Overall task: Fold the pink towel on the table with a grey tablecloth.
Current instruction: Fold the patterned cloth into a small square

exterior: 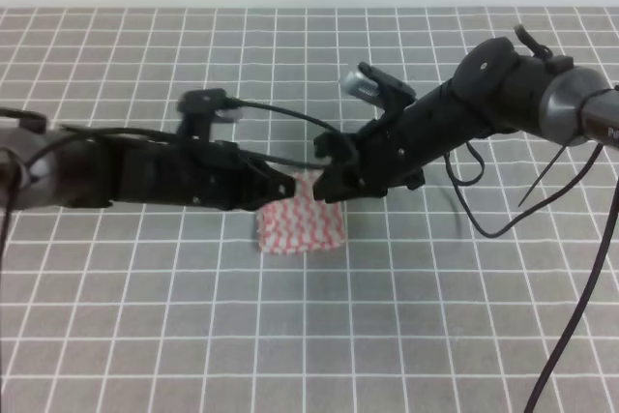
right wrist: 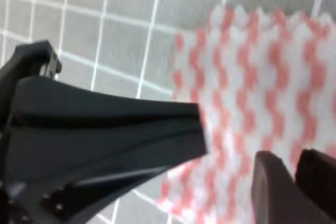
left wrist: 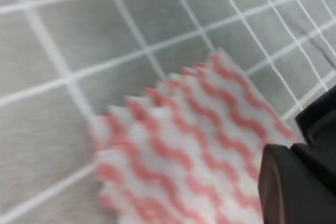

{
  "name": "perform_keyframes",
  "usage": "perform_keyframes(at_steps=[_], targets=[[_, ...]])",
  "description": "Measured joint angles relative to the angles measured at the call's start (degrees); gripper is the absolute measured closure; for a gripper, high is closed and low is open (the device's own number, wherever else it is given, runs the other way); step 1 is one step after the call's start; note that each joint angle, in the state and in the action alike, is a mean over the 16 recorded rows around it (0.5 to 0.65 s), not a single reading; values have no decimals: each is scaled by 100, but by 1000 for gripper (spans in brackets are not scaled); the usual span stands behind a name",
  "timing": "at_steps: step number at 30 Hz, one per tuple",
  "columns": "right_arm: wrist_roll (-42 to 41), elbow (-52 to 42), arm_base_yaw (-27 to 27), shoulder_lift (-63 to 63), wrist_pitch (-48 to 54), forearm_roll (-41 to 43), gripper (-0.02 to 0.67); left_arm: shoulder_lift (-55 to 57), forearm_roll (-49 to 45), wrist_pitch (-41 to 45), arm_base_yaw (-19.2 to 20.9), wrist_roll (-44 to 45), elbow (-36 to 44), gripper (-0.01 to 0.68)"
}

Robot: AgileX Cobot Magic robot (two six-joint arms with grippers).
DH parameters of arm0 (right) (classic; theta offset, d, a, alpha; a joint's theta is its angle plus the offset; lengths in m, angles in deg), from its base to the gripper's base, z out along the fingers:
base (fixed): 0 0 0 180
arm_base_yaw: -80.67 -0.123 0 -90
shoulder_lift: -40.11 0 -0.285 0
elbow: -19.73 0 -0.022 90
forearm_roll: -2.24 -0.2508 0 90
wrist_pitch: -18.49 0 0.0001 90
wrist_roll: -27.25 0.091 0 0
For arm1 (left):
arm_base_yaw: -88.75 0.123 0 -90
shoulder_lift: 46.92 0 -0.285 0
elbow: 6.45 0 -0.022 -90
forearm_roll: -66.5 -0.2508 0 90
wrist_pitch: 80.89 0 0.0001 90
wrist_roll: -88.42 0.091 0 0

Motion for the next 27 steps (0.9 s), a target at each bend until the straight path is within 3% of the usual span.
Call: perform_keyframes(at_steps=[6,14,27], targets=[[61,0,56,1,281,257,618,-1,-605,-309,-247,-452,0,675],[156,1,54,-28,500,504,647,-2,-1357,-637,-301,-1052,0,675],[304,2,53,-120,662,847,658,-34,-1520,-704,-301,-1179,-98,675]])
